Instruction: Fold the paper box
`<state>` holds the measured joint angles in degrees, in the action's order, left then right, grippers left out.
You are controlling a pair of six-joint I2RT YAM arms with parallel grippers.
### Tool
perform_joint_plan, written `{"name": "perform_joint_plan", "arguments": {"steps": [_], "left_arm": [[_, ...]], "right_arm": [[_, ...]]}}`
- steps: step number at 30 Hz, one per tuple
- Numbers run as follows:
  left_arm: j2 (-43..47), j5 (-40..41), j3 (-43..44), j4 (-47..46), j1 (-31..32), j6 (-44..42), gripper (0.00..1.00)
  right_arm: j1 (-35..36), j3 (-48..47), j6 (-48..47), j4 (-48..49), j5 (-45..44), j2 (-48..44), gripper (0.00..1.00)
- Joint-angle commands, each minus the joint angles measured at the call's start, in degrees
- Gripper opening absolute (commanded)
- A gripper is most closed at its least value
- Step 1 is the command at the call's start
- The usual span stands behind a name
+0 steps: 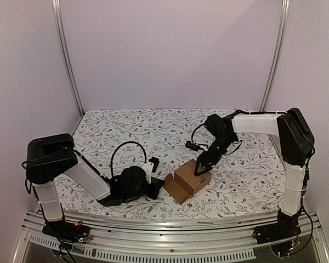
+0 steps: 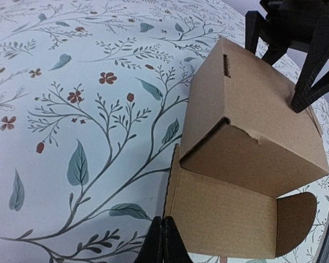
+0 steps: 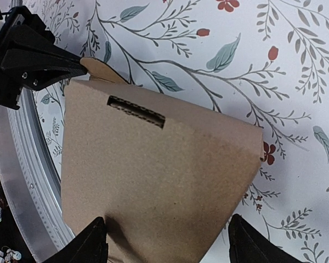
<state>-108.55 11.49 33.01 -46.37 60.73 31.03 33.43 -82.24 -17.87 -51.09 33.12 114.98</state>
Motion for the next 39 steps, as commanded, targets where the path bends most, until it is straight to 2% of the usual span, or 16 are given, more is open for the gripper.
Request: {"name": "perform_joint_plan", "arguments": {"steps": [1, 9, 16, 19, 29, 39], "left_arm": [[1.2, 1.4, 3.6, 6.1, 0.7, -4.4, 0.00], [2.4, 5.7, 9.0, 15.9, 4.6, -11.4, 0.00], [2.9, 7.3, 9.7, 17.3, 5.8, -12.3, 0.00], [2.7, 7.5, 10.0, 18.3, 5.2, -10.7, 0.11], [3.0, 0.1, 5.0, 12.0, 0.7, -5.2, 0.28], [1.2, -3.2, 4.6, 9.4, -1.6, -2.9, 0.28]], "right_arm": [[0.5, 0.3, -0.5, -0.7, -1.8, 1.6, 0.74], [0.4, 0.0, -0.5, -0.8, -2.1, 1.4, 0.74], [0.4, -0.1, -0.6, -1.0, -2.4, 1.4, 0.74], [0.4, -0.1, -0.7, -1.0, -2.5, 1.4, 0.74], [0.4, -0.2, -0.9, -1.3, -2.4, 1.4, 0.74], [0.4, -0.5, -1.7, -1.8, -3.8, -0.4, 0.74]]}}
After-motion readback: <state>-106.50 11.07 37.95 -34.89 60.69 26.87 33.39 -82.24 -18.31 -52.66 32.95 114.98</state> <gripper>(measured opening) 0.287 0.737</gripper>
